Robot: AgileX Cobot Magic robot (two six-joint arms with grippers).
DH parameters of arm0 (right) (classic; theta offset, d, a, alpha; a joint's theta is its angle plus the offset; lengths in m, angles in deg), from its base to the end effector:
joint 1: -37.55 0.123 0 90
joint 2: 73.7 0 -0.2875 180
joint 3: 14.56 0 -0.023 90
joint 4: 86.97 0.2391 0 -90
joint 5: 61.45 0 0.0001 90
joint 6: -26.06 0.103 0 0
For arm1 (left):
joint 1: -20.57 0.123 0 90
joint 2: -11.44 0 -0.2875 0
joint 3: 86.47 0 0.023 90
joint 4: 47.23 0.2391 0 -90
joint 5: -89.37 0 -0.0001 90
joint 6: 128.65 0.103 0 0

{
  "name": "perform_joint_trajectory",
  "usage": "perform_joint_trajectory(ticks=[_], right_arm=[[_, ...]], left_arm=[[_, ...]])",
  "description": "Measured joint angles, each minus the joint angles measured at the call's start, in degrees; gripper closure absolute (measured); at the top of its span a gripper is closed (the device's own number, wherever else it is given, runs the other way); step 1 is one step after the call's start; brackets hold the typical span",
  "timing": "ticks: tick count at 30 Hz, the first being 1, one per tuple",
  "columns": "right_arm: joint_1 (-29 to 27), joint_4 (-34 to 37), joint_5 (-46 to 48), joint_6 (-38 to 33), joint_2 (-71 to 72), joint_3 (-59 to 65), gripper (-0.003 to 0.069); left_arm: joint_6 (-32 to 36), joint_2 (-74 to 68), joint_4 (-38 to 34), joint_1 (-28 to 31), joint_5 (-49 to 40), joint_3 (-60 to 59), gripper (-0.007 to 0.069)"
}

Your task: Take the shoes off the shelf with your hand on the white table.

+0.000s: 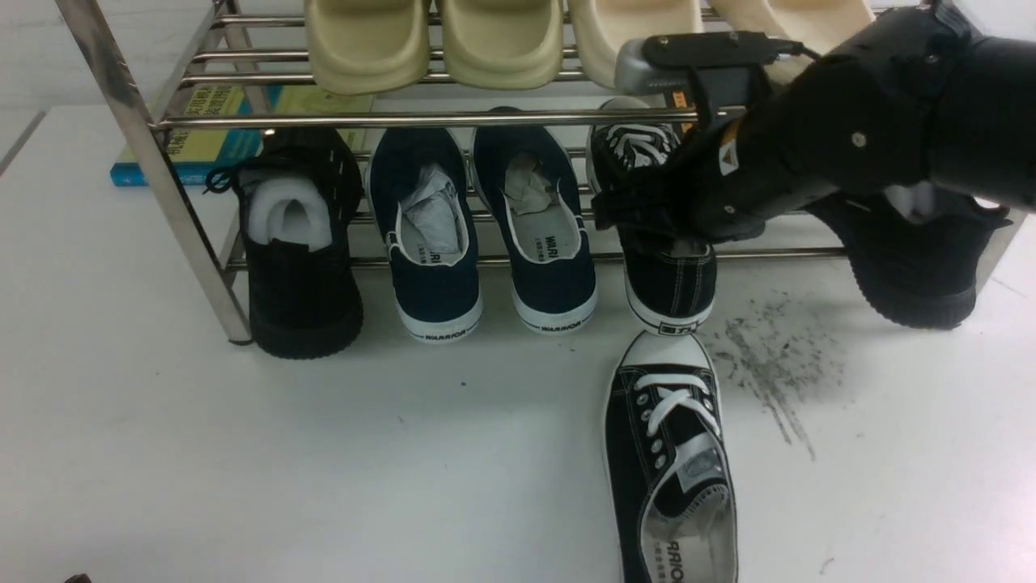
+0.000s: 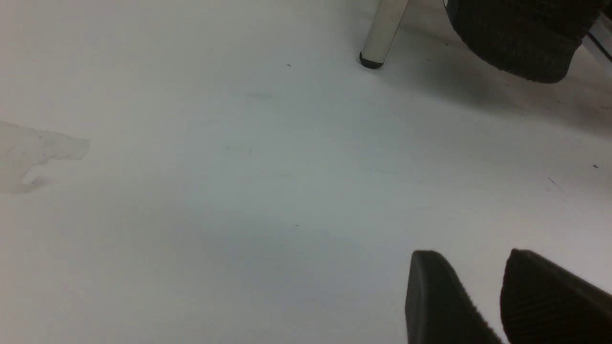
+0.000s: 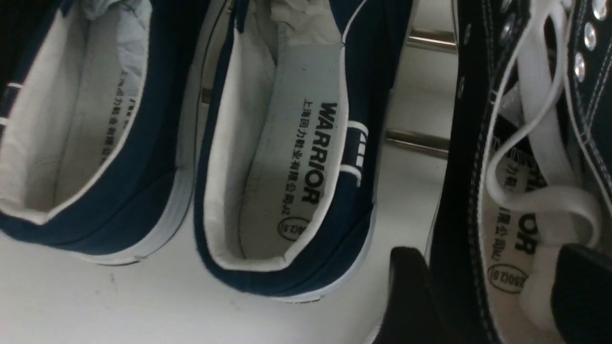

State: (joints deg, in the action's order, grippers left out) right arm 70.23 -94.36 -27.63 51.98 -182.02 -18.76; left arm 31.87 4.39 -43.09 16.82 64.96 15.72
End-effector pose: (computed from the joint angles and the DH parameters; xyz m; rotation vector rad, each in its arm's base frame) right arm 0.3381 0.2081 0.2838 -0.2396 2.4167 0.3369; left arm 0.0480 -0.0001 0.1686 -0.2192 1.8985 -0.2013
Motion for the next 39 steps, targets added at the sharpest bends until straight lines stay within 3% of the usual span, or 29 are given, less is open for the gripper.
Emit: perform_joint_trajectory(ticks=[5,10,17,19,26,32,39], right_arm=[[0.0,-3.98,-1.99,0.05,-3.11,0.0,0.0227],[0.0,-5.28,-2.94,0.05,-4.99,0.0,0.0284],[0.0,-6.22,-2.56,0.05,-5.16,-0.04,0.0611],[0.0,-6.07,-0.94,0.05,-4.46,-0.11,0.0656],[0.0,-4.79,12.86,-0.27,2.42,-0.11,0.0657],[0.0,-2.52,32.26,-4.0,12.81,-0.18,0.0657],[0.0,2.41,37.65,-5.69,24.13,5.46,0.0656]], left_arm=[[0.0,0.0,0.0,0.0,0.0,0.0,0.0385],[0.0,0.0,0.0,0.0,0.0,0.0,0.0385],[0.0,0.0,0.0,0.0,0.0,0.0,0.0385],[0.0,0.0,0.0,0.0,0.0,0.0,0.0385],[0.0,0.0,0.0,0.0,0.0,0.0,0.0385],[0.0,0.0,0.0,0.0,0.0,0.0,0.0385],[0.0,0.0,0.0,0.0,0.0,0.0,0.0385]])
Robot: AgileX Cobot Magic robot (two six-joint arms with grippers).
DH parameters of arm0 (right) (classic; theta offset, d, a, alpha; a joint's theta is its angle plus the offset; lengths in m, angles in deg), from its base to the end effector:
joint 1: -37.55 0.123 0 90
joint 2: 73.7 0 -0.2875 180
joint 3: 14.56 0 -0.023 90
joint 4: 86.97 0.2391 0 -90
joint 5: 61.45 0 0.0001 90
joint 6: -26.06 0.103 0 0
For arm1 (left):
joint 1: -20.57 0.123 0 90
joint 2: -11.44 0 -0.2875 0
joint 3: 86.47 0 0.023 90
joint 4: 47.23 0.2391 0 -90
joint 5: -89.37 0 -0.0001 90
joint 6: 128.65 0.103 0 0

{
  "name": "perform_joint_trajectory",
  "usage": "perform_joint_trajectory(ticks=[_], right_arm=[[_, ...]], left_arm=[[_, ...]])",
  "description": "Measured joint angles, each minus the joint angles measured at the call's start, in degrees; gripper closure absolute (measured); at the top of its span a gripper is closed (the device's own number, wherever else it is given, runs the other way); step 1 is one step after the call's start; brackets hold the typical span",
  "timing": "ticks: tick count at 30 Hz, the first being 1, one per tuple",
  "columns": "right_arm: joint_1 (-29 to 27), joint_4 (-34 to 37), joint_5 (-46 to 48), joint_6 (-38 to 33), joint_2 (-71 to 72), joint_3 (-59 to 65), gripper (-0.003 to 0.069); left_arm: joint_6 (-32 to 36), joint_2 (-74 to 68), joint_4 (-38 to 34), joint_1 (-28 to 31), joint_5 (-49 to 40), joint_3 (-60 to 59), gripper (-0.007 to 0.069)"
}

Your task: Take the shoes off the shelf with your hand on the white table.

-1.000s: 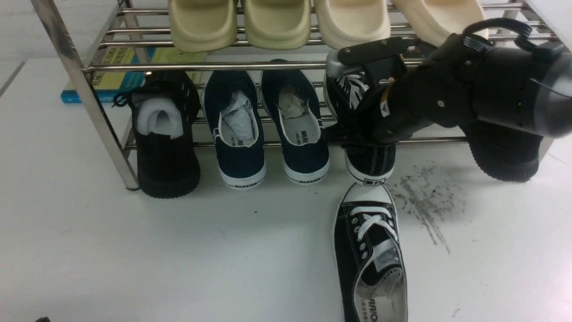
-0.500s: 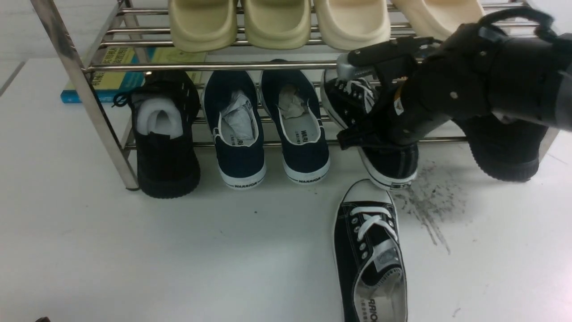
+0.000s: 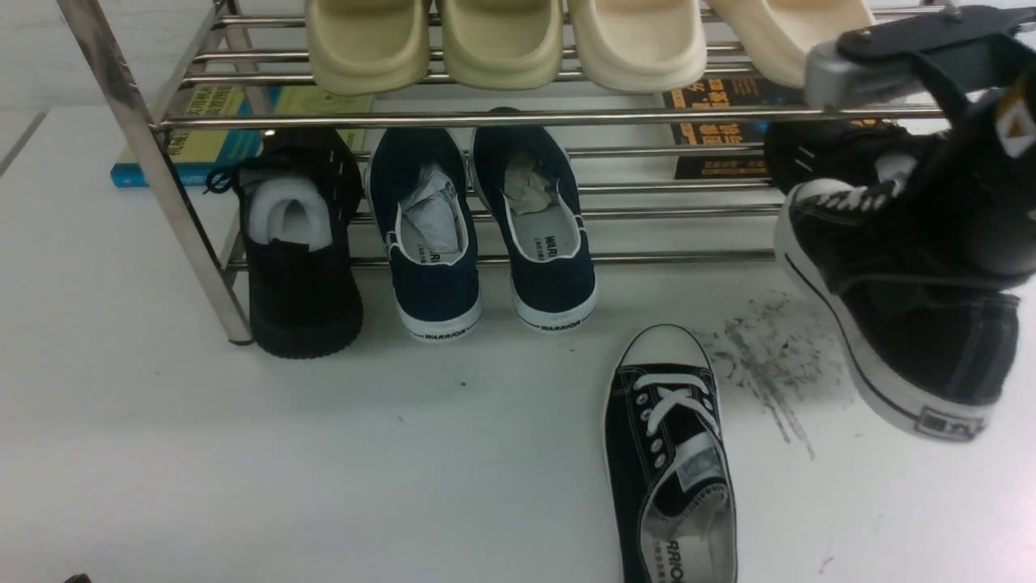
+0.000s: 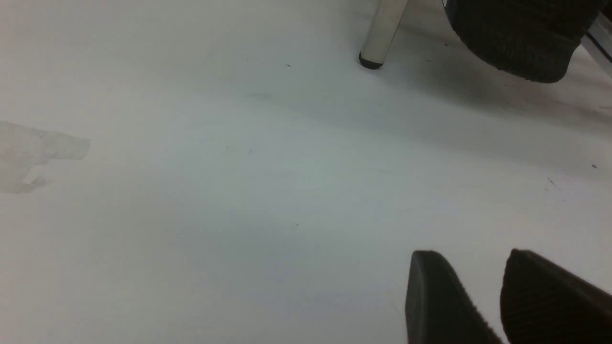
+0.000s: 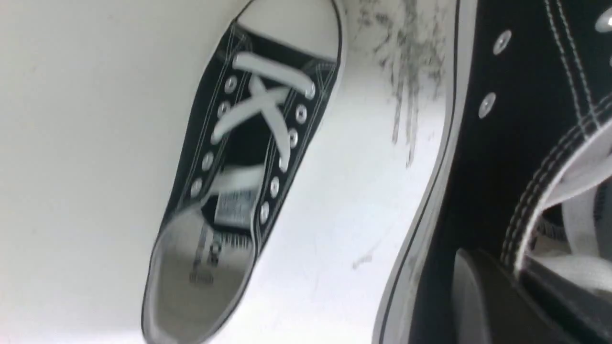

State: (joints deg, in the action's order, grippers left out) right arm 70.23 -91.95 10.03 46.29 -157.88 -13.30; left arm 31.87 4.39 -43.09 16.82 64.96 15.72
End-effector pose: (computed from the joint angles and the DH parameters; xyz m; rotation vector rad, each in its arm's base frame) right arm 0.2130 0.1266 0.3565 -0.3117 2.7212 0.1411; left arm 0.0480 -0.0001 0.1686 -0.2192 1.8985 -0.2013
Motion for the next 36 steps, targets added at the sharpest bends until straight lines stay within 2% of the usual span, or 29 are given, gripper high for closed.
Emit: perform_joint_trajectory(ticks=[4,7,12,20,27,36], right_arm=[[0.0,2.85,-0.12,0.0,5.39,8.33,0.0656],[0.0,6.66,-3.93,-0.04,9.62,18.89,0.0653],[0.06,8.28,-9.8,-2.46,10.05,26.68,0.0653],[0.06,8.96,-15.81,-2.85,9.98,26.7,0.0652],[0.0,4.98,-19.45,-3.04,9.48,23.82,0.0651],[0.0,7.3,-24.14,-3.07,3.24,27.08,0.065]], left_arm=[[0.0,0.0,0.0,0.0,0.0,0.0,0.0385],[0.0,0.0,0.0,0.0,0.0,0.0,0.0385],[0.0,0.0,0.0,0.0,0.0,0.0,0.0385],[0.0,0.0,0.0,0.0,0.0,0.0,0.0385],[0.0,0.0,0.0,0.0,0.0,0.0,0.0385],[0.0,0.0,0.0,0.0,0.0,0.0,0.0385]])
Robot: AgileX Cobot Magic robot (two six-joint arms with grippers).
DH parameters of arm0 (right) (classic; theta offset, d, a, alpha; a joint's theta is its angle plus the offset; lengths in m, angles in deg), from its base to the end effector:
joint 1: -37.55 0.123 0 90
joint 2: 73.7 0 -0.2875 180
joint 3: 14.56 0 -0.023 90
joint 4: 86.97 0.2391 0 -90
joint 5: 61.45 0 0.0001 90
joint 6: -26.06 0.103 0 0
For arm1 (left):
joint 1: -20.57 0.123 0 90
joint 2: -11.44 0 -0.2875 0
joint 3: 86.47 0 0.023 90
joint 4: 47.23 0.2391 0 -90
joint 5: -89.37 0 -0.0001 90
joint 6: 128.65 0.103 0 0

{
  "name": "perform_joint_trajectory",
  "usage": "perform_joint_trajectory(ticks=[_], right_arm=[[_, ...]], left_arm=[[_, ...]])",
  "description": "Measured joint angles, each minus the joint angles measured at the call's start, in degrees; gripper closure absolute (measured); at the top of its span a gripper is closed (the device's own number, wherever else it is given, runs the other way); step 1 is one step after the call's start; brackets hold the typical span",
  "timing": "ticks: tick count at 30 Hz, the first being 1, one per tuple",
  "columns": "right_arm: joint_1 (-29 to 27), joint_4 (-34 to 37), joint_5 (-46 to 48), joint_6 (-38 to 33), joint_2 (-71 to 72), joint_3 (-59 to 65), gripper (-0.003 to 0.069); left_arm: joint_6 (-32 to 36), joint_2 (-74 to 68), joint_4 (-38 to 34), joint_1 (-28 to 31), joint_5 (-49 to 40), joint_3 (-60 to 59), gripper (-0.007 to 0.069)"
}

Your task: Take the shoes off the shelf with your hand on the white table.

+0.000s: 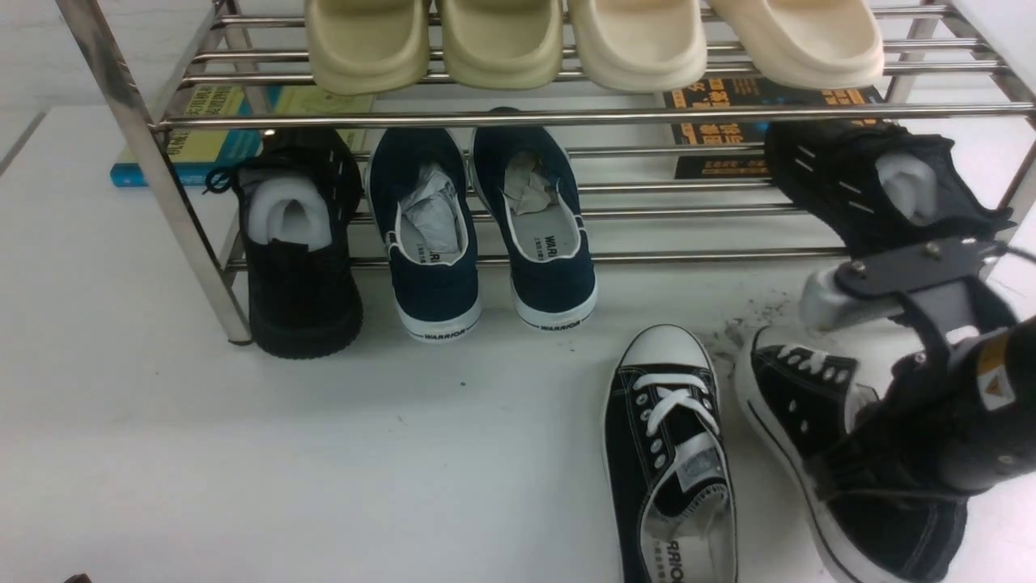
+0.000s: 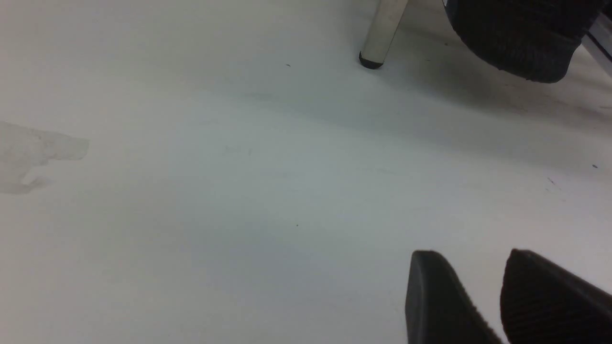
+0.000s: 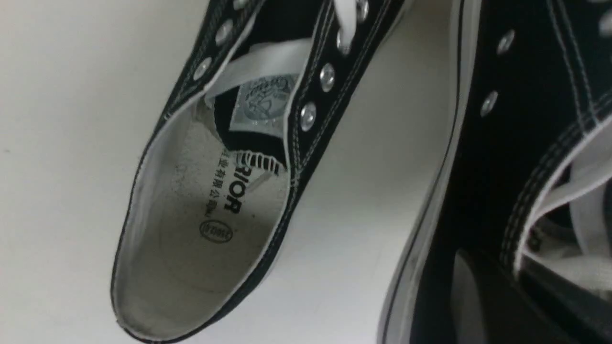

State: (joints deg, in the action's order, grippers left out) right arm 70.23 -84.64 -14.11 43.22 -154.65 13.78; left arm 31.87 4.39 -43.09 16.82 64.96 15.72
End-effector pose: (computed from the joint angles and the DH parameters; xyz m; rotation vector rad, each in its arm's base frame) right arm 0.1909 0.1262 0.2551 -0.3450 2.7509 0.2863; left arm 0.0480 -0.0001 0.1686 -0.2192 1.8985 -0.2013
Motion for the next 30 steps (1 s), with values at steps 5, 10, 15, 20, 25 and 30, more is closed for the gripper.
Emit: perform_joint_trajectory(ticks=[5,10,15,20,25,30], right_arm=[[0.06,1.62,-0.81,0.0,-5.16,0.32,0.0649],[0.06,3.73,-1.06,0.0,-7.67,0.39,0.0649],[0.06,9.96,-3.42,-0.14,-8.62,0.39,0.0644],[0.06,12.51,-4.06,-1.47,-8.62,0.39,0.0643],[0.01,14.28,-4.22,-1.63,-8.65,0.39,0.0634],[0.01,16.04,-2.59,-1.63,-9.03,0.39,0.0596]], left_arm=[[0.0,0.0,0.0,0.0,0.0,0.0,0.0385],[0.0,0.0,0.0,0.0,0.0,0.0,0.0385],[0.0,0.0,0.0,0.0,0.0,0.0,0.0385],[0.0,0.0,0.0,0.0,0.0,0.0,0.0385],[0.0,0.0,0.0,0.0,0.0,0.0,0.0385],[0.0,0.0,0.0,0.0,0.0,0.0,0.0385]])
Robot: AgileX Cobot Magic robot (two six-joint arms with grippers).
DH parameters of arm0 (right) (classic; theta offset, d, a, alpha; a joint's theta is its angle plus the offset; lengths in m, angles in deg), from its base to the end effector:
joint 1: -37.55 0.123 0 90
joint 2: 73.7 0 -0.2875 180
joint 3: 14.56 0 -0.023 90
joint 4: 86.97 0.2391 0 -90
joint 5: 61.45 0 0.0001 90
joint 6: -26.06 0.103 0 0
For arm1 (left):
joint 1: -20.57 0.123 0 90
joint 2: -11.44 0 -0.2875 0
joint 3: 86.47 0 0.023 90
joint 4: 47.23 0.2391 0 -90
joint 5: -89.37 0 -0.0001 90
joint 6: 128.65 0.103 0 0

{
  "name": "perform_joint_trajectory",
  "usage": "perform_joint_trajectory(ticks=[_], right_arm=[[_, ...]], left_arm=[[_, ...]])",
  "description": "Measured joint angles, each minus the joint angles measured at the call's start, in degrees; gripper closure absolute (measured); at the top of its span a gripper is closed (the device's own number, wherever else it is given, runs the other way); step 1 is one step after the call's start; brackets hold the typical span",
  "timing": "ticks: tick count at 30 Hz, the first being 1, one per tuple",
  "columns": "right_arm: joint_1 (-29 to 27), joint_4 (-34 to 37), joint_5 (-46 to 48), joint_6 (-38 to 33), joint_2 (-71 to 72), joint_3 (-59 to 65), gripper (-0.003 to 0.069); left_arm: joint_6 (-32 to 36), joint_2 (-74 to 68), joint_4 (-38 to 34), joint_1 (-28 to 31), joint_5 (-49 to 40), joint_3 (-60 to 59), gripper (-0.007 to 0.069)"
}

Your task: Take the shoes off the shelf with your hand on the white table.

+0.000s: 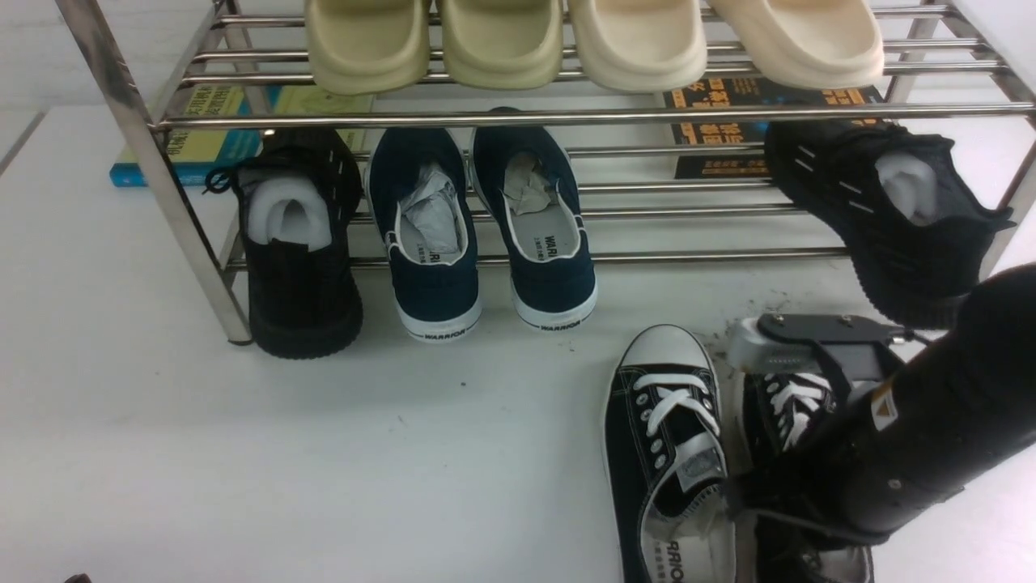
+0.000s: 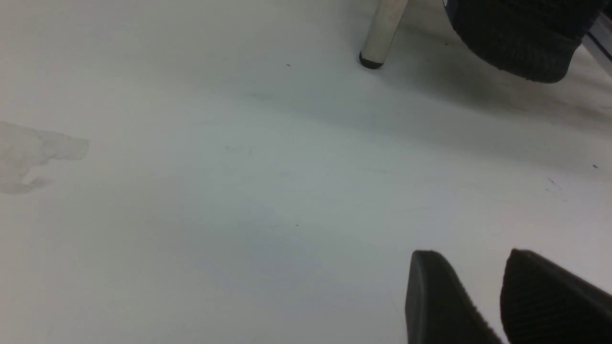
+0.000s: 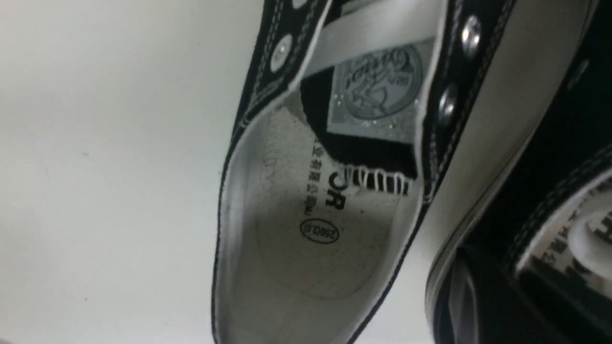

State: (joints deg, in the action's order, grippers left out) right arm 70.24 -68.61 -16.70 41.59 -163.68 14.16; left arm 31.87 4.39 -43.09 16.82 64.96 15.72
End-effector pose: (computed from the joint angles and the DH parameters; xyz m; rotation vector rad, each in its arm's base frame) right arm 0.1995 0.1552 0.2203 -0.1523 2.9362 0.5223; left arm 0.0480 -0.0001 0.1686 -0.2192 1.8985 -0.2013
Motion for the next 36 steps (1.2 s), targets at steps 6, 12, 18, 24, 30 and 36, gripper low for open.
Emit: perform_joint_trajectory(ticks=[6,12,18,24,30,36], right_arm=[[0.0,0.93,6.46,-0.57,-0.02,-1.77,0.0397],[0.0,0.02,20.7,-12.08,0.38,-9.68,0.0294],[0.0,-1.19,24.55,-20.69,8.83,-13.59,0.0493],[0.0,-6.55,25.79,-20.99,23.4,-13.44,0.0671],[0.0,-9.92,24.3,-20.78,42.83,-7.54,0.0673],[0.0,-8.15,0.15,-20.74,65.95,11.51,0.0672]], left_arm=[[0.0,0.0,0.0,0.0,0.0,0.0,0.0385],[0.0,0.0,0.0,0.0,0.0,0.0,0.0385],[0.0,0.0,0.0,0.0,0.0,0.0,0.0385],[0.0,0.0,0.0,0.0,0.0,0.0,0.0385],[0.0,0.0,0.0,0.0,0.0,0.0,0.0385],[0.0,0.0,0.0,0.0,0.0,0.0,0.0385]])
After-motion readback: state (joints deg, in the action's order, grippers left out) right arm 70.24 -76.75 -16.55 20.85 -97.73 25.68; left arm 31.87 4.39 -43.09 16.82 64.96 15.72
